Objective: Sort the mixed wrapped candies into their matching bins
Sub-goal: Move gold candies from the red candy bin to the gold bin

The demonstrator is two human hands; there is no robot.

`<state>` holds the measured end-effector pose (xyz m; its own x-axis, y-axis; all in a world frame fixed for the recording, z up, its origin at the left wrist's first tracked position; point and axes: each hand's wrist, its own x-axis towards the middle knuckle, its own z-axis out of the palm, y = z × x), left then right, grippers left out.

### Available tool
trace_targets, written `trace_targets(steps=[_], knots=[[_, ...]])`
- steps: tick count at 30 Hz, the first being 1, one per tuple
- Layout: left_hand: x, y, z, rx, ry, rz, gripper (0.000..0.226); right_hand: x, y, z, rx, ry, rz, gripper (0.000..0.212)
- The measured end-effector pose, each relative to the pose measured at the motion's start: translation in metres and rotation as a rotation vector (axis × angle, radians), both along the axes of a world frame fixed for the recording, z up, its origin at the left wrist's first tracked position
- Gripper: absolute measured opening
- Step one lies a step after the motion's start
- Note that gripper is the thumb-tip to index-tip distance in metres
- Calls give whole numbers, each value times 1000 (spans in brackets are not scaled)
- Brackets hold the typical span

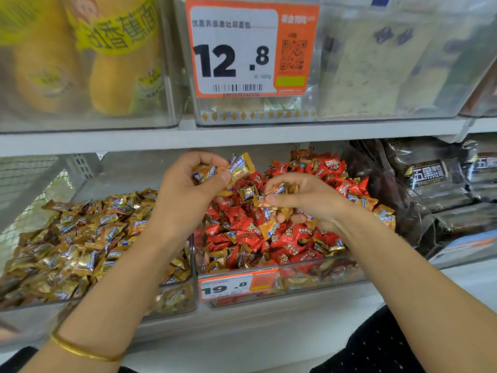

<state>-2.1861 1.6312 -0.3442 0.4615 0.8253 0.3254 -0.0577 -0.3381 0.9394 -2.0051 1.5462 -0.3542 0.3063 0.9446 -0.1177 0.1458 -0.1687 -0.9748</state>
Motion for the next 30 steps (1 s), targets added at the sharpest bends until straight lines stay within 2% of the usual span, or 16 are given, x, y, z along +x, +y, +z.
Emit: trace_targets(steps=[5,8,12,15,18,19,21,23,27,30], knots=[[-19,10,1,-205,-93,9,14,-15,5,10,77,505,-132,15],[-36,19,-2,-300,-105,3,12,-37,11,21,88,626,-112,15],[-65,35,-7,-419,-98,38,10,-84,31,37,116,492,0,14],[-88,44,-11,-324,-20,146,13,-121,59,39,113,251,65,14],[-109,51,-13,-229,77,226,24,-148,90,36,71,7,100,13],[-114,54,-13,-240,86,221,29,-154,100,35,44,-66,108,10],[-122,59,-15,-308,51,201,41,-159,114,31,-13,-172,111,18],[-127,65,-15,-397,-19,189,56,-160,126,28,-55,-180,110,27],[-130,73,-14,-571,-147,122,81,-158,131,29,-174,114,161,47],[-129,72,-12,-476,-107,147,82,-147,122,35,-180,195,154,57]])
